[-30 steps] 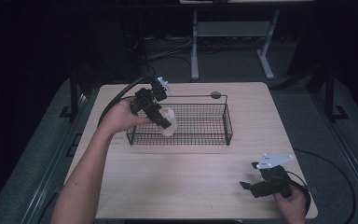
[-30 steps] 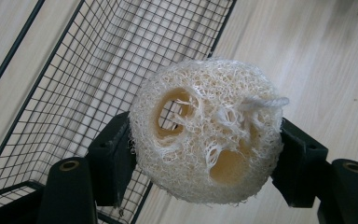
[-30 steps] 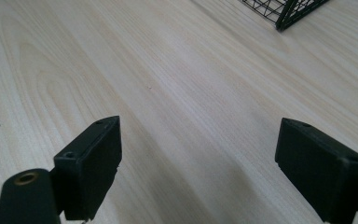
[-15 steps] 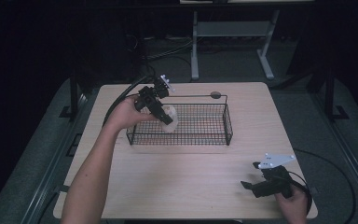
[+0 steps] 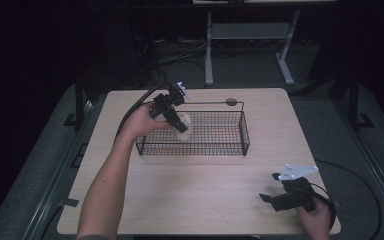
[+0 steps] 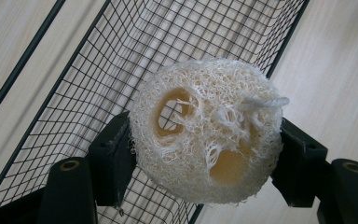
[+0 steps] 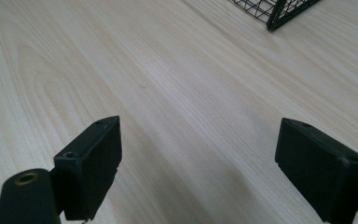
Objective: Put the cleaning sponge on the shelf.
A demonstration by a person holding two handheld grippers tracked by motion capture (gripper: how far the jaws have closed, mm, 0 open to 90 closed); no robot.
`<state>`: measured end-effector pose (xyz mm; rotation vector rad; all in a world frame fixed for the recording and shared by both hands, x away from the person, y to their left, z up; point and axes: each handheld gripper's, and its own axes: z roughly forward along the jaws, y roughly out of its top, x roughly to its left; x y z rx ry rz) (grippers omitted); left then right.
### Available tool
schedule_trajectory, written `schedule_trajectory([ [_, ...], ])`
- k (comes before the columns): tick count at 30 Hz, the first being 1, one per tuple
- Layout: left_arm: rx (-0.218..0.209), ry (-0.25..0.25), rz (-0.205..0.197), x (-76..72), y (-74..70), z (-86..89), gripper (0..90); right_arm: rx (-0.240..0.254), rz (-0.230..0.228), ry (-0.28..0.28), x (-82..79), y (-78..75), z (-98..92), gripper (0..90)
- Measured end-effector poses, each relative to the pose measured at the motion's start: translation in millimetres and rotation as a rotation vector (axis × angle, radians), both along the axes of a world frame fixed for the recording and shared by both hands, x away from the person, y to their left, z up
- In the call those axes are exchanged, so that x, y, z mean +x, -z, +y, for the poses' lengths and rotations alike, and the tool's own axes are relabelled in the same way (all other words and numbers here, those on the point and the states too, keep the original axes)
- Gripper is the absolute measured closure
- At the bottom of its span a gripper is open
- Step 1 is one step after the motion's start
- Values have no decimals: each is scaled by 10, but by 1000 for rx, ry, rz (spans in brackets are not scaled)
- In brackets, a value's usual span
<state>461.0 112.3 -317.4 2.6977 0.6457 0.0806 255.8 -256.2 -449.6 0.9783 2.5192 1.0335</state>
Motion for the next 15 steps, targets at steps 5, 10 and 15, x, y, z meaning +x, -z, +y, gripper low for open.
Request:
schedule_trajectory([
  [5,16,1,4,37,59,-23,305,5,3,-1,-3,-1,1,142],
  [10,15,-9,5,69,99,-33,305,5,0,0,-6,-5,-12,142],
  [15,28,-10,14,110,144,-48,305,6,-1,2,-13,-8,-16,142],
])
